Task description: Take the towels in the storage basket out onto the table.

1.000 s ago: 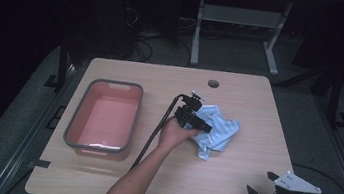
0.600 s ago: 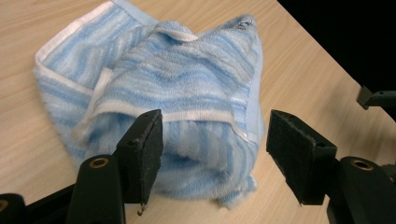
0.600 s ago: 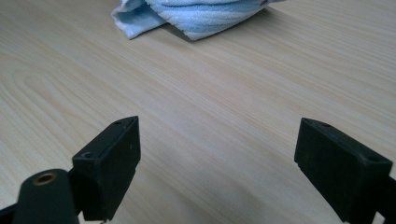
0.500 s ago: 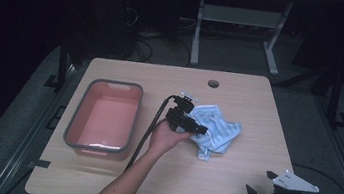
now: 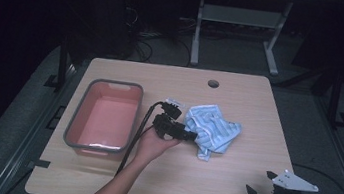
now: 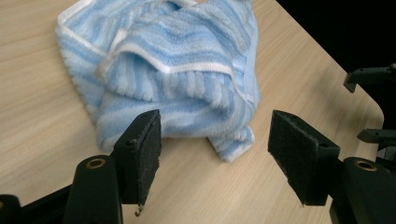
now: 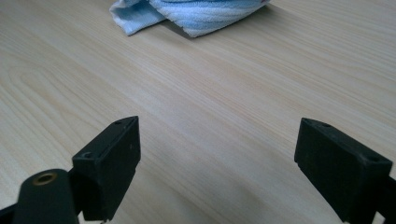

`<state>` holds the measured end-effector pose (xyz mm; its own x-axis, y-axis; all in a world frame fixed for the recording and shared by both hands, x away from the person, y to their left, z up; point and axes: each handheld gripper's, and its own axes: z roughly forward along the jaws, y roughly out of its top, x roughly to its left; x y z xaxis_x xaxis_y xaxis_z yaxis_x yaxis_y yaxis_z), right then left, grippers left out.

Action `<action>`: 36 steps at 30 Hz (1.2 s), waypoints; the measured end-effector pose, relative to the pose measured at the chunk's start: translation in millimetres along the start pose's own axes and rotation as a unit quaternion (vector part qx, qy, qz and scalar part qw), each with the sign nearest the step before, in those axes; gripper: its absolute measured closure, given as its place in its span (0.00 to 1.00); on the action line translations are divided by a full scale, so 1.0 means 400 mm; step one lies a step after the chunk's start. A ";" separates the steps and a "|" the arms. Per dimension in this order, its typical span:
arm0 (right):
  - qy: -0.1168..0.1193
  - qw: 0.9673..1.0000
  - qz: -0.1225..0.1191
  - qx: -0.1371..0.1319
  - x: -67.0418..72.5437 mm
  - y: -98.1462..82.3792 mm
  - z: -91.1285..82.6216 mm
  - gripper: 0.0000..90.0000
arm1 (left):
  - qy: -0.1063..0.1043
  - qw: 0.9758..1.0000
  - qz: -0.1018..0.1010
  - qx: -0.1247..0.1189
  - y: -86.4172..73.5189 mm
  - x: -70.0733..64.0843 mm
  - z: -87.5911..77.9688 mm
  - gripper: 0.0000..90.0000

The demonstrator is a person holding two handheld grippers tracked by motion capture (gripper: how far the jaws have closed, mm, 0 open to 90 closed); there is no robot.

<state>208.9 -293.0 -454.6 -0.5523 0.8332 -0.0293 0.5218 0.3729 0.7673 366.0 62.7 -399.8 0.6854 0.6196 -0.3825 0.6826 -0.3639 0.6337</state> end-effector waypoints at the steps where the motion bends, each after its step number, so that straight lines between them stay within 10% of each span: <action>1: 0.000 1.000 0.000 0.001 0.001 0.000 0.001 0.15 | -0.002 1.000 -0.001 0.000 -0.004 0.002 -0.004 0.38; 36: -0.003 1.000 -0.003 0.007 0.007 0.000 0.005 0.15 | -0.007 1.000 0.009 -0.005 -0.138 -0.018 -0.052 0.28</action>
<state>208.8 -289.7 -456.1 -0.5510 0.8337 -0.0373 0.5278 0.3827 0.7582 317.9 92.7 -418.1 0.7017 0.6029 -0.3796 0.6669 -0.3683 0.6478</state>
